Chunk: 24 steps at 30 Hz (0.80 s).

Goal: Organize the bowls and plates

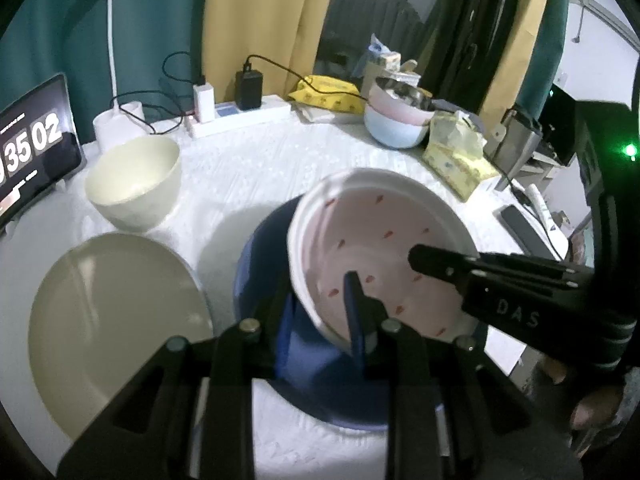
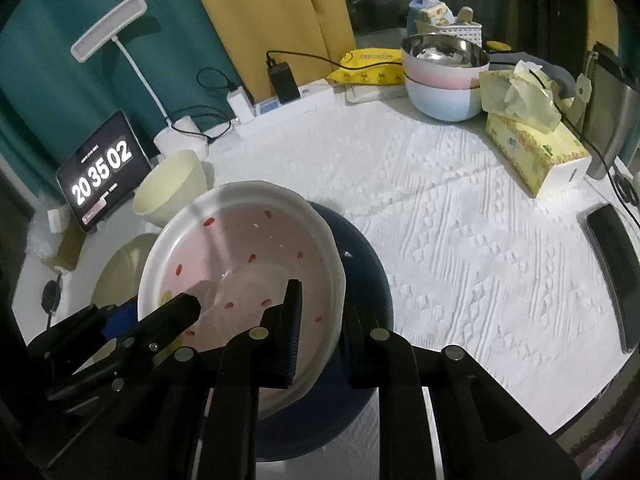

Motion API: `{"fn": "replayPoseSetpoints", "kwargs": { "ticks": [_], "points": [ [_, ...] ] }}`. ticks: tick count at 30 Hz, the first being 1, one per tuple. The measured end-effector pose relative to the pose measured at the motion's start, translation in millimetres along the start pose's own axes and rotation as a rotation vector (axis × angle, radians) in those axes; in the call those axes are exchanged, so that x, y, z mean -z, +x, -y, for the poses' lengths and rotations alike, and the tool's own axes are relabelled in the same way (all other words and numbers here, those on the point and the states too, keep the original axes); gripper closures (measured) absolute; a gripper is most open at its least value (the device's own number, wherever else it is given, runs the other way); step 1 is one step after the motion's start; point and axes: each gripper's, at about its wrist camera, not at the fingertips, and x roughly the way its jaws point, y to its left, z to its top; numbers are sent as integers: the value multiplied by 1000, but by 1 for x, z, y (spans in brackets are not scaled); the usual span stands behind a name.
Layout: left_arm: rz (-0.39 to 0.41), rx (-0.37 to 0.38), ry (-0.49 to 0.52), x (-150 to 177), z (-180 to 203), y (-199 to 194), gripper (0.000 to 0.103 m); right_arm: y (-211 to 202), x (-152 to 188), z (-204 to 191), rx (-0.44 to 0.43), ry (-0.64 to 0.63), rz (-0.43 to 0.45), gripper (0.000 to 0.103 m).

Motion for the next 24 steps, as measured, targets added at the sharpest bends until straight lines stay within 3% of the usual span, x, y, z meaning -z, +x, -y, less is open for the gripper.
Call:
{"fn": "replayPoseSetpoints", "kwargs": {
  "ticks": [12,24],
  "points": [
    [-49,-8,0,7,0,8,78,9,5,-3,43,-35,-29,83],
    [-29,-32,23,9,1,-3,77,9,7,-9,111,-120,-12,81]
  ]
}}
